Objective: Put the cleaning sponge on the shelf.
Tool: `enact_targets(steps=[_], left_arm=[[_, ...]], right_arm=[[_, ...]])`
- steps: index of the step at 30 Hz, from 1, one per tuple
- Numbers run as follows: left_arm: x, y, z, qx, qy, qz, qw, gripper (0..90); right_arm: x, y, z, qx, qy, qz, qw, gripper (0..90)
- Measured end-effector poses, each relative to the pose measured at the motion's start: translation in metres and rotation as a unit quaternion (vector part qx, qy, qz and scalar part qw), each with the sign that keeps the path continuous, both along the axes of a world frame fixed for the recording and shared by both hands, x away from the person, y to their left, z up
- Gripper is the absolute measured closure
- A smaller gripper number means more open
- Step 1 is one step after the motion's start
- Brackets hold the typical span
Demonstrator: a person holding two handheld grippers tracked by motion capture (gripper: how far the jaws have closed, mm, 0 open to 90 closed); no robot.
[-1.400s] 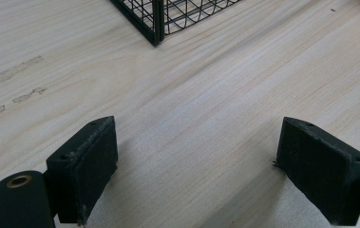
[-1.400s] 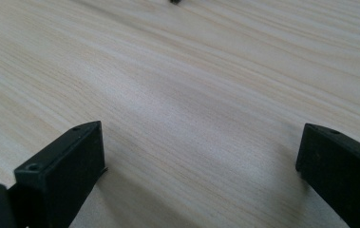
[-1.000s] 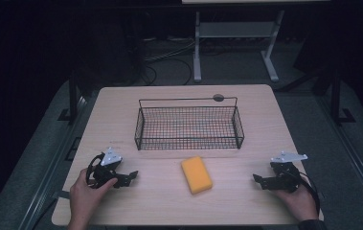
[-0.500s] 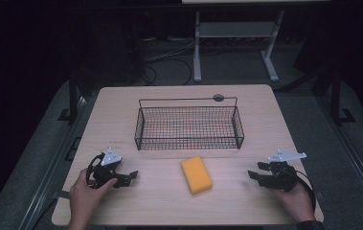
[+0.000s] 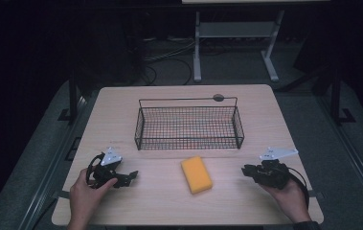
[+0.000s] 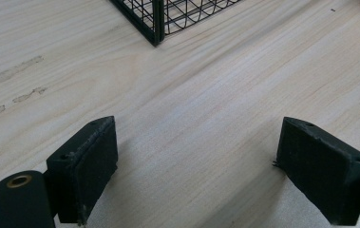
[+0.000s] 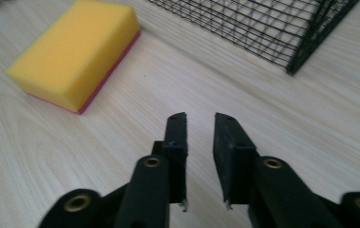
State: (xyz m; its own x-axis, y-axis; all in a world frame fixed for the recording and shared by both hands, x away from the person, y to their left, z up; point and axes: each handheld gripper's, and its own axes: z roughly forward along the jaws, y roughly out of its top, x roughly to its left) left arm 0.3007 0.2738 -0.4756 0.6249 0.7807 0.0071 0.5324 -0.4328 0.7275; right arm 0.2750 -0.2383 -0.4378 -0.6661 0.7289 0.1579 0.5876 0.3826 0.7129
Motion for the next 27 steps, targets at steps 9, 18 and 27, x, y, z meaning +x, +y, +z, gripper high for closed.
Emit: enact_targets(steps=[9, 18, 27], left_arm=[[0.000, 0.000, 0.000, 0.002, 0.000, -0.001, 1.0000, 12.8], [0.000, 0.000, 0.000, 0.000, 0.000, 0.000, 1.0000, 12.8], [0.000, 0.000, 0.000, -0.001, 0.000, 0.000, 1.0000, 12.8]], right_arm=[[0.003, 0.019, 0.007, 0.005, 0.000, 0.038, 0.9993, 89.8], [0.006, 0.040, 0.009, 0.009, 0.001, 0.065, 0.9979, 89.8], [0.009, 0.067, 0.008, 0.010, 0.003, 0.097, 0.9952, 89.8]])
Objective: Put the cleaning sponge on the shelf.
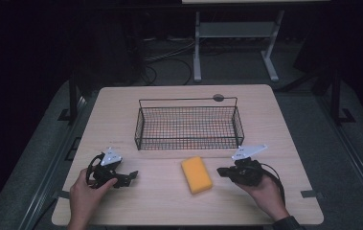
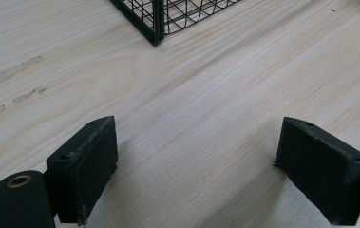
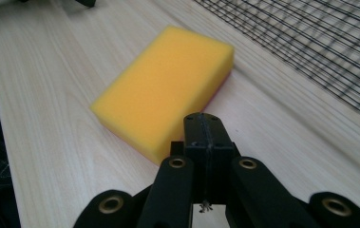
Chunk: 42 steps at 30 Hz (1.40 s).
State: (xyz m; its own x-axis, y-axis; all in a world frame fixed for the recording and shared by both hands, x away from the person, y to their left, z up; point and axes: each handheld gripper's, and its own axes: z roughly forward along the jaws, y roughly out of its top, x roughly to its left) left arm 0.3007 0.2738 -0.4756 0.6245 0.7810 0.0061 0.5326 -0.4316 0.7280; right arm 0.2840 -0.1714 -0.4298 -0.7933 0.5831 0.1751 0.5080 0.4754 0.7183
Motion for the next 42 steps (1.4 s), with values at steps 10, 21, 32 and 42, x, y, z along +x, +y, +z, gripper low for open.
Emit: enact_targets(steps=[10, 21, 32, 42], left_arm=[[0.000, 0.000, 0.000, 0.000, 0.000, 0.000, 1.0000, 12.8], [0.000, 0.000, 0.000, 0.000, 0.000, 0.000, 1.0000, 12.8], [0.000, 0.000, 0.000, 0.000, 0.000, 0.000, 1.0000, 12.8], [0.000, 0.000, 0.000, 0.000, 0.000, 0.000, 1.0000, 12.8]], right_arm=[[0.002, 0.025, -0.001, 0.000, 0.004, 0.028, 0.9996, 89.9], [0.002, 0.050, -0.001, 0.001, 0.003, 0.055, 0.9985, 89.8], [0.001, 0.080, -0.007, 0.001, 0.007, 0.088, 0.9961, 89.8], [-0.003, 0.098, -0.015, -0.012, 0.019, 0.110, 0.9936, 89.9]])
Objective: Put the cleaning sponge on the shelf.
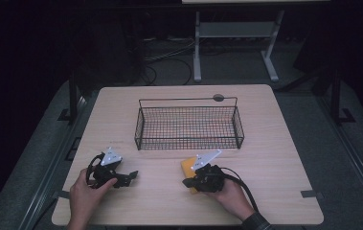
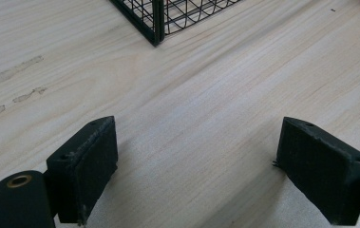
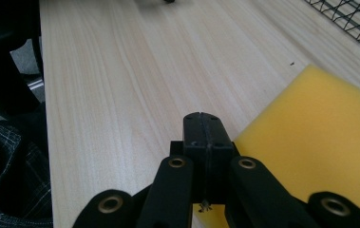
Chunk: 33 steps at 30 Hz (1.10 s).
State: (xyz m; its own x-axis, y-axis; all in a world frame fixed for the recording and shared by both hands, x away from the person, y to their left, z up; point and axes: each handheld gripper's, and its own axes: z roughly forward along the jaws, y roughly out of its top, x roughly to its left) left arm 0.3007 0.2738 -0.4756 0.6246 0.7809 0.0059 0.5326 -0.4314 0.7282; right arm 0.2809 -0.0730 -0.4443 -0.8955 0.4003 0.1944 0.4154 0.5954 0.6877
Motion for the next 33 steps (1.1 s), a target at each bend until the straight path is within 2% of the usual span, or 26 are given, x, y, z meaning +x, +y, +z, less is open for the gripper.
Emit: enact_targets(steps=[9, 33], left_arm=[[0.000, 0.000, 0.000, 0.000, 0.000, 0.000, 1.0000, 12.8], [0.000, 0.000, 0.000, 0.000, 0.000, 0.000, 1.0000, 12.8]], right_arm=[[0.000, -0.006, -0.001, -0.005, 0.002, -0.005, 1.0000, 89.9], [0.004, -0.042, 0.001, -0.012, -0.002, -0.043, 0.9990, 89.9]])
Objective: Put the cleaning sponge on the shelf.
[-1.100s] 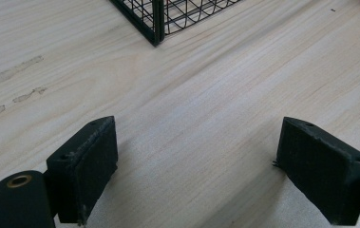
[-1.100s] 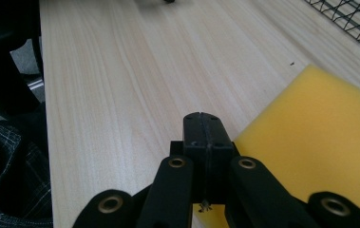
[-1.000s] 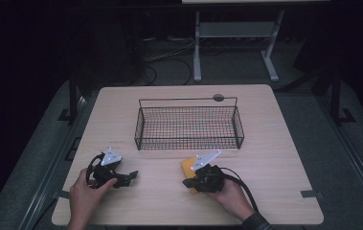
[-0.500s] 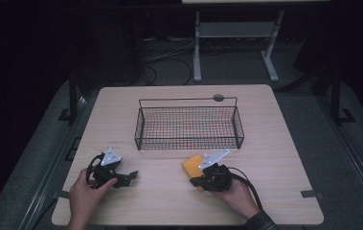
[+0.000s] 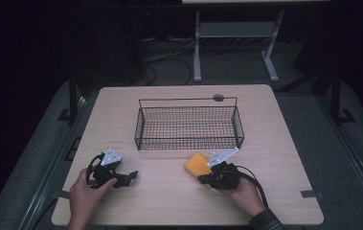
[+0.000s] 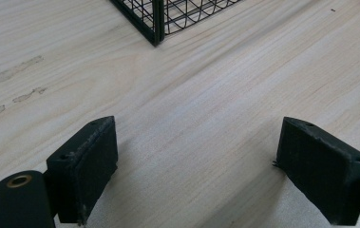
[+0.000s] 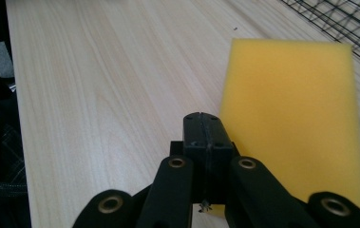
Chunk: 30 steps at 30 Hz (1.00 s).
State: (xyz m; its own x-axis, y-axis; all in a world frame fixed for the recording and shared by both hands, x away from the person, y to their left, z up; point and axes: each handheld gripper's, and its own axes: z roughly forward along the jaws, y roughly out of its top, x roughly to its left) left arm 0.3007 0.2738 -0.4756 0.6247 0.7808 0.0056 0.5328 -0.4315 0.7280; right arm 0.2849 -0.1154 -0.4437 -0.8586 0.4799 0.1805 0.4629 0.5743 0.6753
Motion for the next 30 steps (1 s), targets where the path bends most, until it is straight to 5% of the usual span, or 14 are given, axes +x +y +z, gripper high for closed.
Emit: enact_targets(steps=[10, 17, 30], left_arm=[[0.000, 0.000, 0.000, 0.000, 0.000, 0.000, 1.0000, 12.8], [0.000, 0.000, 0.000, 0.000, 0.000, 0.000, 1.0000, 12.8], [0.000, 0.000, 0.000, 0.000, 0.000, 0.000, 1.0000, 12.8]], right_arm=[[0.001, -0.013, 0.003, 0.007, -0.003, -0.011, 0.9999, 89.7], [0.002, -0.020, 0.009, 0.016, -0.003, -0.021, 0.9997, 79.5], [0.012, -0.030, 0.022, -0.005, -0.002, -0.048, 0.9988, 54.9]])
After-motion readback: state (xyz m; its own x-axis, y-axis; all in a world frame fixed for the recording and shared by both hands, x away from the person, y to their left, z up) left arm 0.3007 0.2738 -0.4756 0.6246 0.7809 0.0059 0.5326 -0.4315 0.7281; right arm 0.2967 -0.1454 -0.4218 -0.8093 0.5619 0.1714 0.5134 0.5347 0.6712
